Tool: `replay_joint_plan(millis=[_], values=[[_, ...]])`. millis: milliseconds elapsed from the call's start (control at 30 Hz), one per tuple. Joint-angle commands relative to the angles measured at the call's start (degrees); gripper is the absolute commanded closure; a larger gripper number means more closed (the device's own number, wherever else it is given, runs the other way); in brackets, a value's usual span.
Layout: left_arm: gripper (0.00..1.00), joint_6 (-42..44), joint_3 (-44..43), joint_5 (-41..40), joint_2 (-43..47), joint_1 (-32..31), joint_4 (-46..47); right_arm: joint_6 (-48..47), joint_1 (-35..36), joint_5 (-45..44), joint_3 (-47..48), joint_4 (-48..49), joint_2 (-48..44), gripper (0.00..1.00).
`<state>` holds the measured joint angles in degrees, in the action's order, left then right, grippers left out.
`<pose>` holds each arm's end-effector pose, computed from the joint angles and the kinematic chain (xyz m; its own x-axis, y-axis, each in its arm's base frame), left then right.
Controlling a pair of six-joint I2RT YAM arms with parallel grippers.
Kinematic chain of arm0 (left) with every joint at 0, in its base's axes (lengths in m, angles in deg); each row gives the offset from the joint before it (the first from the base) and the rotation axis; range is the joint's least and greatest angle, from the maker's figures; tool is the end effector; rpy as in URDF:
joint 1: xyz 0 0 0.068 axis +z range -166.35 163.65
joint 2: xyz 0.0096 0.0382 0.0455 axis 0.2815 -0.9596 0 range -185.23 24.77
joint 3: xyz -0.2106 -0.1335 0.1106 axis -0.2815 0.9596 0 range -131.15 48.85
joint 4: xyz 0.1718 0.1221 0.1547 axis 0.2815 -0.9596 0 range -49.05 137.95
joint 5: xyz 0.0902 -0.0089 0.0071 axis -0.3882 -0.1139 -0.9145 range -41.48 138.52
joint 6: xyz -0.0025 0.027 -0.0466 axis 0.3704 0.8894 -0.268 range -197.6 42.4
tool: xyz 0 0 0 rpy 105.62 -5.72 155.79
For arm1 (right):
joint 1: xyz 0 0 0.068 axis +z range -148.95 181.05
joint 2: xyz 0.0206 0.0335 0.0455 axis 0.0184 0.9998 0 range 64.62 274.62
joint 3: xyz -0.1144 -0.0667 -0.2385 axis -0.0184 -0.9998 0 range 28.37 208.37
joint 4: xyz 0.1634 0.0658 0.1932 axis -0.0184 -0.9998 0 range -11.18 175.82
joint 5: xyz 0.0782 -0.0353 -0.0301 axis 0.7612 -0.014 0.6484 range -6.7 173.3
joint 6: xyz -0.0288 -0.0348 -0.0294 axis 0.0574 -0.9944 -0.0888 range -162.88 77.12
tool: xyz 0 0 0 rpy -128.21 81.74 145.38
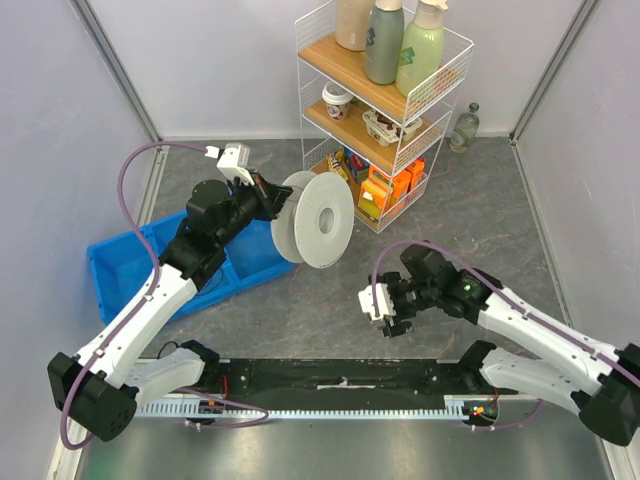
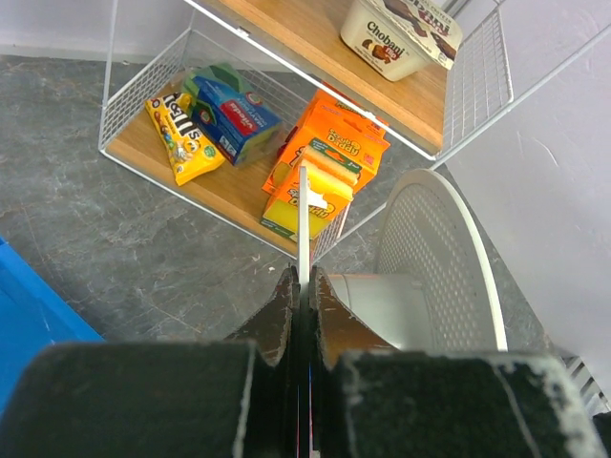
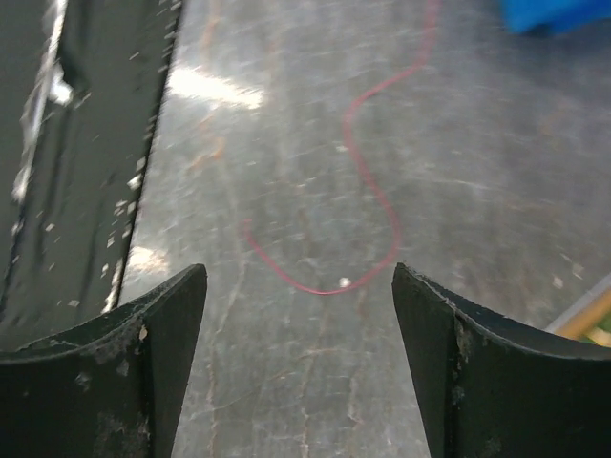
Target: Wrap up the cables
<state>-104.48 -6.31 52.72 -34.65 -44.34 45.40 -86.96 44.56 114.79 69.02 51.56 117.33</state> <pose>0.2135 -0.1165 0.3694 -0.3339 -0.3331 -0.8818 0.4275 0.7802 -0.4566 0.1208 0.1403 0.2554 0.2135 -0.6153 -0.7588 -0.9746 -0.0804 -0.2090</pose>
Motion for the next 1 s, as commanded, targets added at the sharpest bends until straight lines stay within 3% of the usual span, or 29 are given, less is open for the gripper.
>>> replay_joint_plan(millis=[0, 100, 233, 633, 967], values=[[0.98, 0.60, -0.39, 1.51, 0.09, -0.05, 6.68, -12.17, 2.46, 2.27, 0.05, -6.88, 4.06, 0.15], [0.98, 0.68, -0.30, 1.51, 0.18, 0.04, 6.77, -15.51, 3.07, 3.23, -0.04, -6.17, 9.24, 0.24], [0.98, 0.42, -0.22, 1.24, 0.09, 0.04, 6.85, -16.13, 3.51, 4.46, -1.53, -3.19, 13.82, 0.30], [0.98, 0.07, 0.49, 1.33, 0.09, 0.04, 6.33, -13.59, 5.54, 3.85, -4.35, 4.99, 19.62, 0.34], [0.98, -0.29, 0.31, 1.42, -0.61, 0.04, 6.50, -13.67, 7.82, 1.65, -2.06, 4.38, 23.93, 0.40]])
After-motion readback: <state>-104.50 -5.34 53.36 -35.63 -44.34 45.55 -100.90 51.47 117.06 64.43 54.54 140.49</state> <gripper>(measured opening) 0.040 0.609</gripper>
